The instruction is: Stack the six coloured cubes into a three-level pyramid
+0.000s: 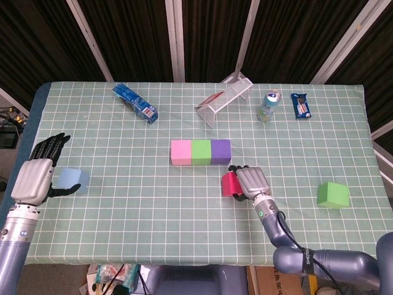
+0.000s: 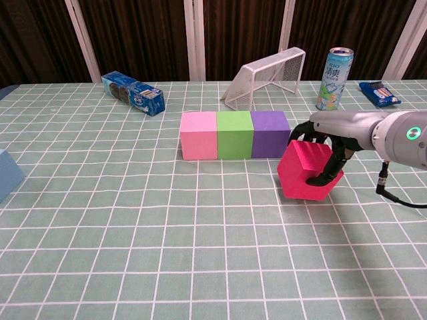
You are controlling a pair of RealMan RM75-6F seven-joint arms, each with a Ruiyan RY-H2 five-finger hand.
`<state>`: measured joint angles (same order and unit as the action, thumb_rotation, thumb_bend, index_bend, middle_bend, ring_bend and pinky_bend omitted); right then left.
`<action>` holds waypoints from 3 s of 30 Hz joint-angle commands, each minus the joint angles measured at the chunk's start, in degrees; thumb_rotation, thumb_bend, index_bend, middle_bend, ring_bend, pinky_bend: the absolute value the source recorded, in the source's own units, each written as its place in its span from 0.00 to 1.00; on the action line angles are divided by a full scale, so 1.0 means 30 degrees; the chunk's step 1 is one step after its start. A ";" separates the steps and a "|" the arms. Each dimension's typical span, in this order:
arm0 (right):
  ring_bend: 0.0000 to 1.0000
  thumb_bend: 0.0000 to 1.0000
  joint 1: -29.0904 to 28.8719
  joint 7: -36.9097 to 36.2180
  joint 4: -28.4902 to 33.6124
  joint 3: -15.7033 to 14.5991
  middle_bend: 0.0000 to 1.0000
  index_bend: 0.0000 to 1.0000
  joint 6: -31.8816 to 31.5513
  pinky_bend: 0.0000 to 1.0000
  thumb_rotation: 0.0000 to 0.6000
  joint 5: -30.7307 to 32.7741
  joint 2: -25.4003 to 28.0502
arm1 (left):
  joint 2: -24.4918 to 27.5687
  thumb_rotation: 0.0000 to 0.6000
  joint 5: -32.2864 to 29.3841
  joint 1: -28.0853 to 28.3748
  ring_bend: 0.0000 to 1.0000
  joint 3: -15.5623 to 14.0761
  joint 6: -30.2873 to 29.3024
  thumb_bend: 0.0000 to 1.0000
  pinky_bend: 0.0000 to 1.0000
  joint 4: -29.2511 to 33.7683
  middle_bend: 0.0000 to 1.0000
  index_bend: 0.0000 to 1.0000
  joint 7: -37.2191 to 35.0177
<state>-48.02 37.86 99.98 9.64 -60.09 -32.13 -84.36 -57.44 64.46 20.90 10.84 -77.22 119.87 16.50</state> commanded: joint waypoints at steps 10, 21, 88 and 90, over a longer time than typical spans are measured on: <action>0.15 0.35 0.0124 -0.0878 0.0390 -0.0123 0.15 0.00 0.0660 0.25 1.00 -0.0003 0.0476 | 0.0050 1.00 0.0151 -0.0053 0.00 -0.0045 -0.0084 0.08 0.05 0.0119 0.02 0.00 0.0021; 0.15 0.35 0.0351 -0.1533 0.0904 -0.0404 0.15 0.00 0.0687 0.24 1.00 -0.0740 0.0853 | 0.0006 1.00 0.0268 -0.0056 0.00 -0.0130 -0.0062 0.08 0.05 0.0178 0.02 0.00 0.0094; 0.15 0.35 -0.6569 0.2029 0.2728 0.4745 0.15 0.33 0.0380 0.24 1.00 1.1725 0.5553 | 0.0478 1.00 0.0375 -0.0041 0.00 0.0104 0.0060 0.08 0.05 0.0589 0.02 0.00 -0.0517; 0.15 0.35 -0.7271 0.2438 0.2218 0.4868 0.15 0.33 0.0567 0.24 1.00 1.2999 0.5420 | 0.0533 1.00 0.0292 -0.0022 0.00 0.0131 0.0130 0.08 0.05 0.0540 0.02 0.00 -0.0591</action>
<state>-65.99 42.95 109.04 22.54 -59.30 1.46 -67.73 -55.87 65.37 20.81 11.21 -76.86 121.52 14.76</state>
